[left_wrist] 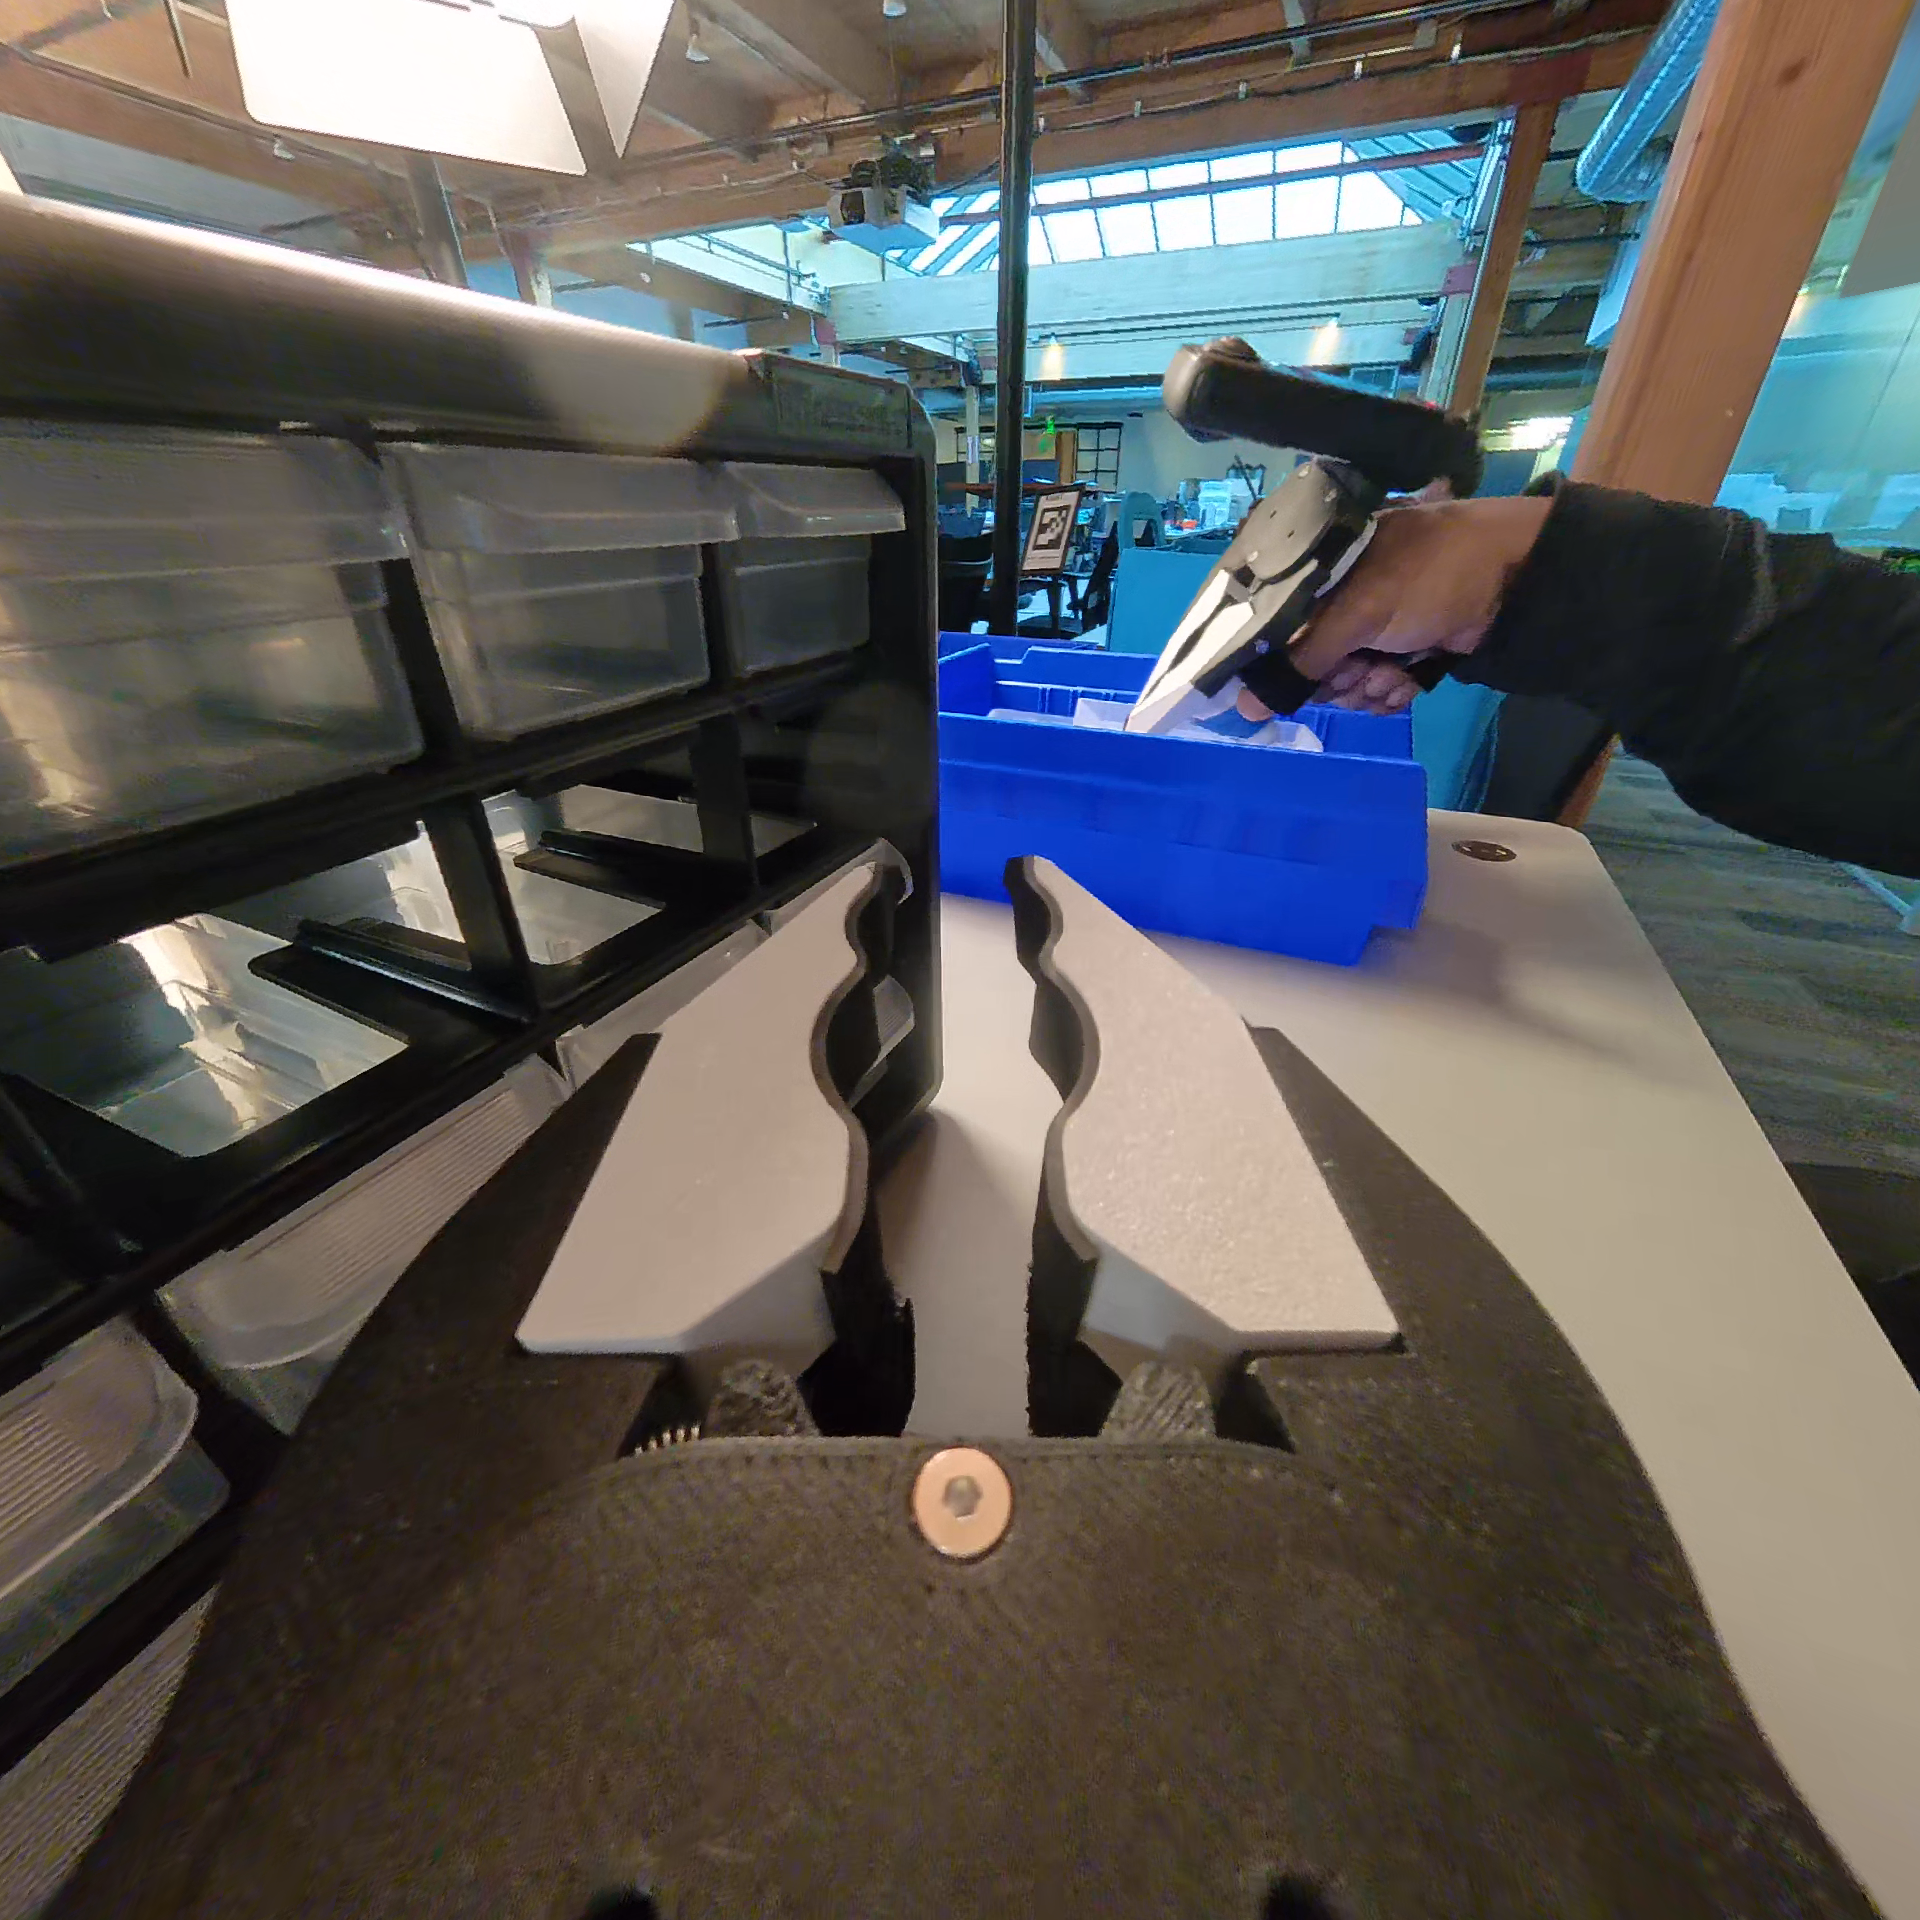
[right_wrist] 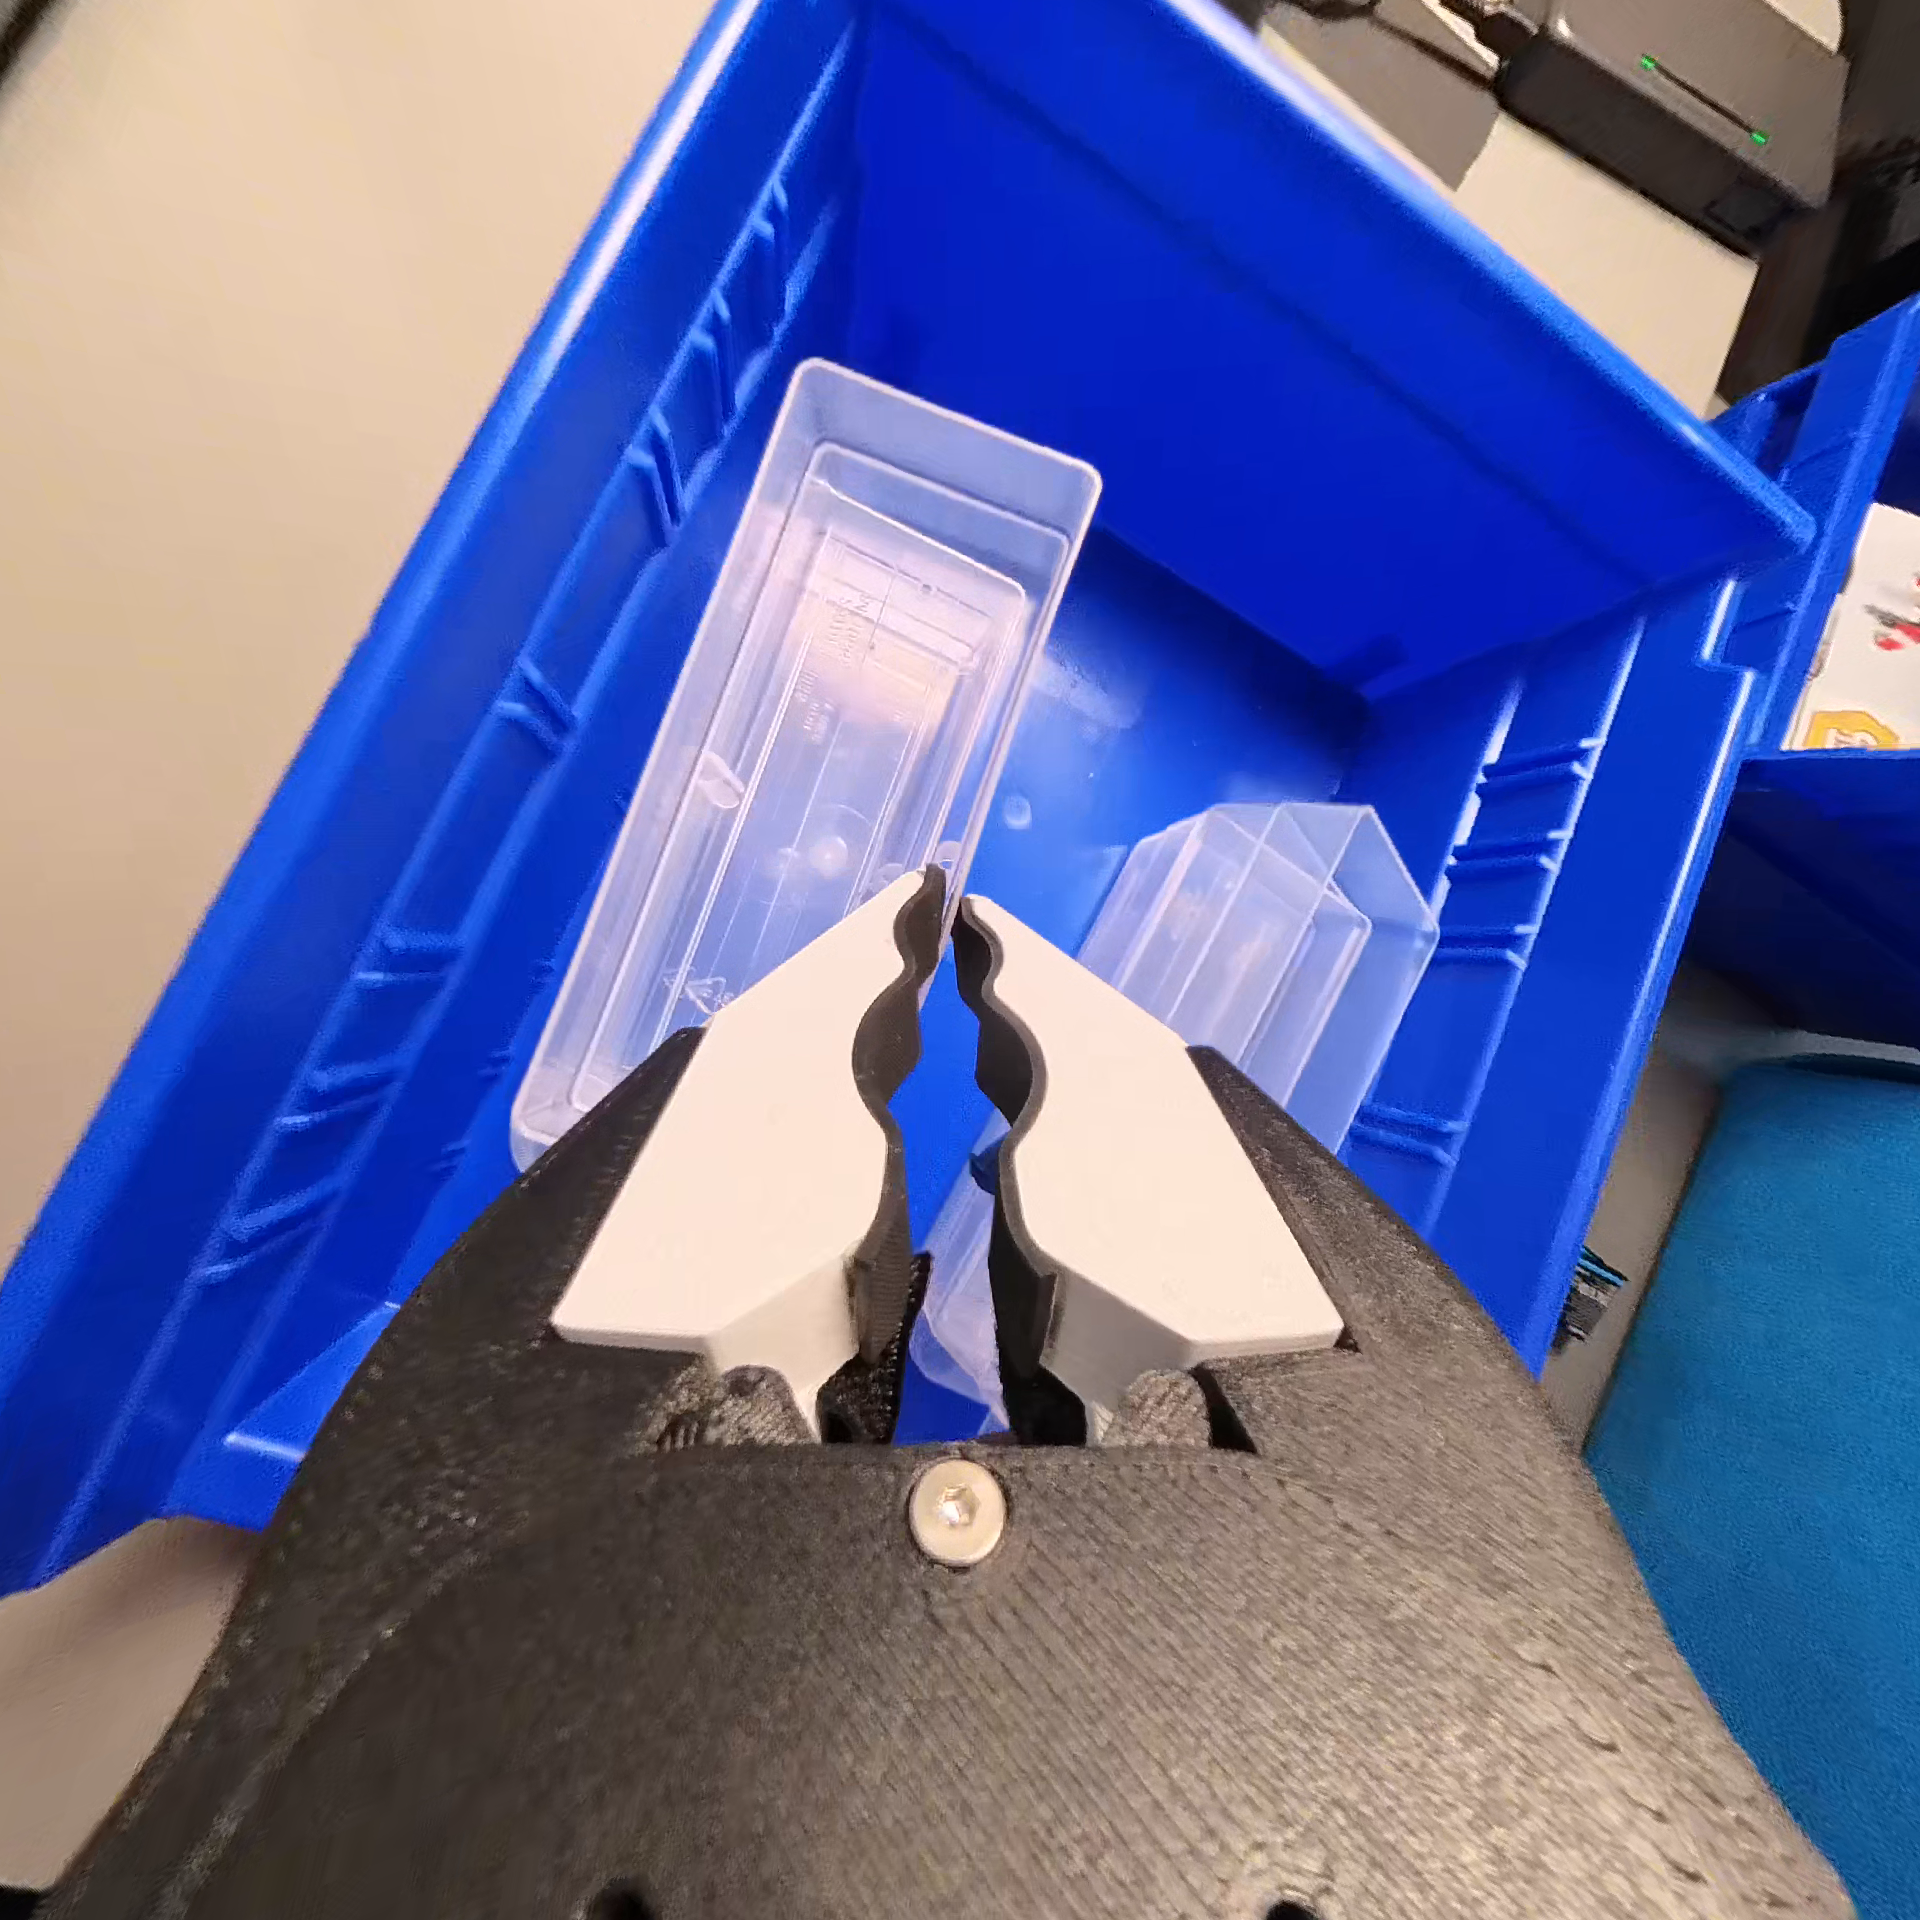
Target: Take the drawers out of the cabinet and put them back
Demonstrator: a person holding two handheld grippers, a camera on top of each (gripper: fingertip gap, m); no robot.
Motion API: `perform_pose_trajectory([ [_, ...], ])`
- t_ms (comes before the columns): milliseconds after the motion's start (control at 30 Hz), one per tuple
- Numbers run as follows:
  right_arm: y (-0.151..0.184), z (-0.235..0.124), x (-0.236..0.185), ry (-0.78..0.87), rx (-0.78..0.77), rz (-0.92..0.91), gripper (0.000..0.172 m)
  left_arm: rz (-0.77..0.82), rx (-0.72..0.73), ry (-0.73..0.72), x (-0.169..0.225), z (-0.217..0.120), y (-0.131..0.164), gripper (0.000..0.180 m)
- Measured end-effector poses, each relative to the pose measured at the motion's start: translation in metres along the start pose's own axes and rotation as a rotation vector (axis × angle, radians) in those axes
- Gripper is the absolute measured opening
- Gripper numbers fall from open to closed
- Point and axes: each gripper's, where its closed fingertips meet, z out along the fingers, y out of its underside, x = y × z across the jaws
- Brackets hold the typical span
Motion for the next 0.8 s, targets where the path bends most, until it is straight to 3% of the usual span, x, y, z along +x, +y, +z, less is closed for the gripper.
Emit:
perform_pose_trajectory([
  [233,-0.013,-0.022,0.034,0.126,0.044,0.011,0.002,0.000,0.006,-0.003,-0.001,-0.001,-0.002,0.023],
  [400,-0.002,-0.020,0.055,0.308,-0.062,-0.085,0.002,-0.010,0.000,0.012,0.002,0.001,0.001,0.023],
  [633,0.003,0.006,0.043,0.273,-0.123,-0.131,0.006,0.001,-0.001,0.018,0.005,0.001,0.000,0.023],
  [800,0.000,-0.015,0.039,0.232,-0.049,-0.159,0.027,-0.001,0.010,0.012,0.003,-0.001,-0.004,0.023],
])
